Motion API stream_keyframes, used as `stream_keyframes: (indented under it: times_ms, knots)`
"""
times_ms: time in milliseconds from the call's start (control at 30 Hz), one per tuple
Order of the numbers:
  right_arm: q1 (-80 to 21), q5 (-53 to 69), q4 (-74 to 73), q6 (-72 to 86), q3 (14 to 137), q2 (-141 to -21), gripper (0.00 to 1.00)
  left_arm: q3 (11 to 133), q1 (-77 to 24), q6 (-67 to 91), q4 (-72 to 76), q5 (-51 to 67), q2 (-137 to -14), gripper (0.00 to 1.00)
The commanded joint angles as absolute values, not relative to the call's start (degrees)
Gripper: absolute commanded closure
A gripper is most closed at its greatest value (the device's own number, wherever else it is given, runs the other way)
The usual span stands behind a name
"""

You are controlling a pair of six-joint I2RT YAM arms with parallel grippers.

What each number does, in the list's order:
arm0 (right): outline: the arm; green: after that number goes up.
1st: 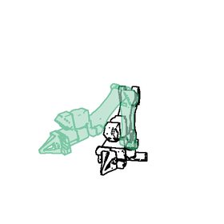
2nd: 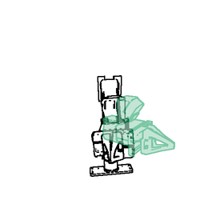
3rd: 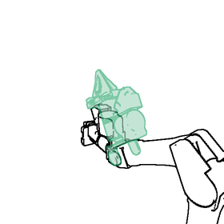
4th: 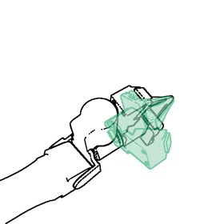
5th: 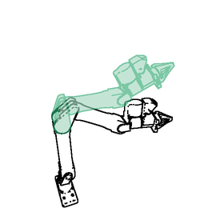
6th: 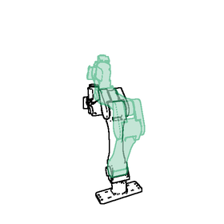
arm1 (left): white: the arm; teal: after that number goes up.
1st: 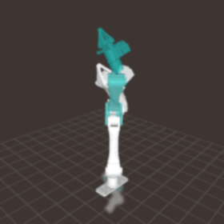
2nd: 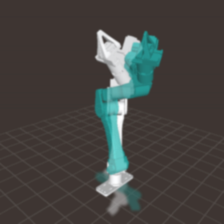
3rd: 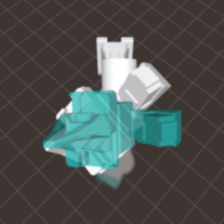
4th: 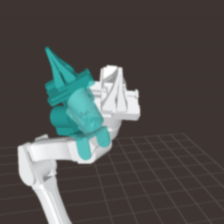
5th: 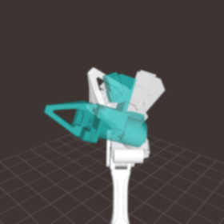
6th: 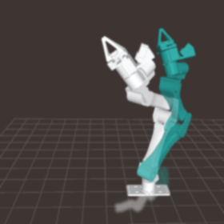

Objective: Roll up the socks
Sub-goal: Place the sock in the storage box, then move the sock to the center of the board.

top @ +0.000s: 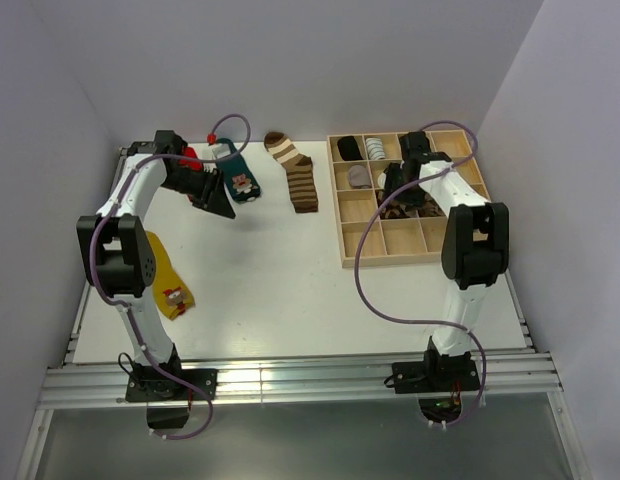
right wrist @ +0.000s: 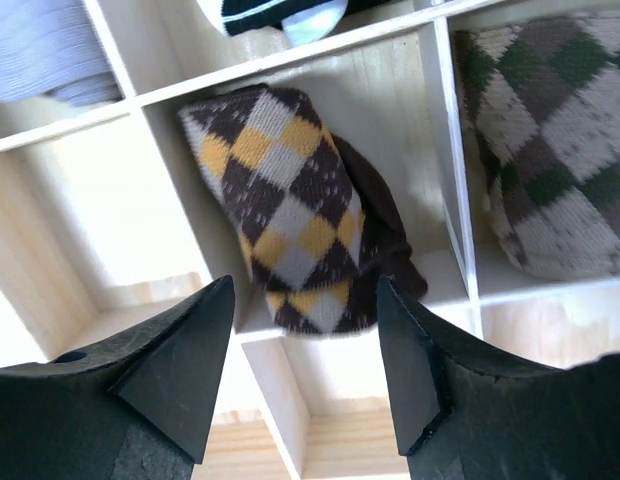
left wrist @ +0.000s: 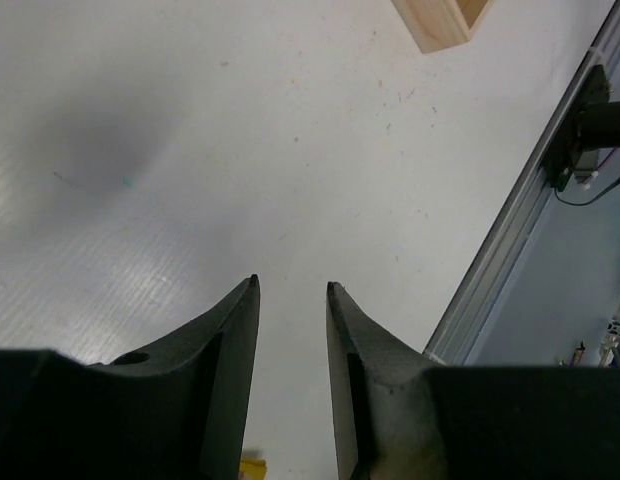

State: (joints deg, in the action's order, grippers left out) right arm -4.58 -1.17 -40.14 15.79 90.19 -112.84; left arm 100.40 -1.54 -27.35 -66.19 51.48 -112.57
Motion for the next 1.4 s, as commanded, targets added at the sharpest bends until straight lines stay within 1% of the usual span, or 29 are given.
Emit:
stream_keyframes:
  times_ms: [0, 100, 133, 200, 233, 267, 367, 500, 567, 600, 700, 800, 933, 1233, 1333, 1367]
  knots:
    - [-4.5, -1.6, -40.0, 15.6, 90.0, -104.7, 0.34, 97.6, -1.4, -25.0, -62.6, 47.7, -105.7, 0.62]
    - [-4.6, -1.9, -40.3, 15.7, 90.6, -101.9, 0.32, 94.3, -1.4, -22.2, -57.8, 41.3, -102.1, 0.63]
    - [-4.6, -2.3, -40.7, 15.7, 90.9, -101.3, 0.32, 92.0, -1.3, -20.2, -56.2, 36.4, -100.9, 0.63]
    - [-4.6, -2.8, -41.1, 15.7, 91.1, -100.3, 0.32, 88.8, -0.9, -18.2, -50.4, 30.6, -96.6, 0.62]
    - [-4.6, -3.0, -41.3, 15.7, 91.1, -99.1, 0.32, 85.6, -0.8, -16.6, -48.6, 26.4, -95.0, 0.62]
    - [-4.6, -2.8, -41.3, 15.8, 91.0, -98.4, 0.32, 84.0, -0.6, -16.3, -46.1, 19.7, -92.2, 0.61]
    - [-4.7, -1.7, -40.4, 15.9, 89.1, -94.8, 0.32, 78.9, -0.2, -15.6, -44.7, 7.6, -88.1, 0.61]
    - [-6.2, -1.3, -38.9, 16.4, 85.8, -90.0, 0.31, 73.1, 7.7, -17.9, -44.0, 2.7, -85.2, 0.59]
    - [-7.0, -1.2, -37.6, 16.9, 84.1, -86.8, 0.30, 71.3, 10.6, -20.2, -44.6, 2.8, -85.8, 0.59]
    - [-7.5, -0.5, -36.9, 17.2, 82.5, -85.7, 0.30, 71.0, 13.6, -20.8, -44.9, 4.1, -86.3, 0.59]
    - [-8.8, -0.3, -34.8, 17.9, 79.6, -82.2, 0.30, 69.9, 16.8, -23.1, -46.7, 5.6, -89.2, 0.62]
    - [-10.3, -0.3, -33.4, 18.2, 77.6, -80.1, 0.30, 67.0, 16.9, -23.5, -46.4, 7.5, -91.1, 0.62]
    - [-12.4, -0.3, -32.6, 18.5, 75.9, -78.4, 0.29, 66.4, 16.9, -23.2, -45.7, 9.8, -93.8, 0.62]
    - [-14.6, -0.5, -30.9, 18.6, 72.9, -78.0, 0.29, 63.9, 16.4, -24.5, -44.9, 9.2, -101.2, 0.66]
    - [-15.1, -0.8, -30.8, 18.6, 72.7, -78.5, 0.29, 63.0, 14.6, -24.5, -44.9, 9.0, -102.8, 0.66]
    - [-15.3, -0.9, -30.9, 18.6, 72.9, -78.7, 0.28, 62.8, 12.6, -24.3, -44.7, 8.6, -103.0, 0.67]
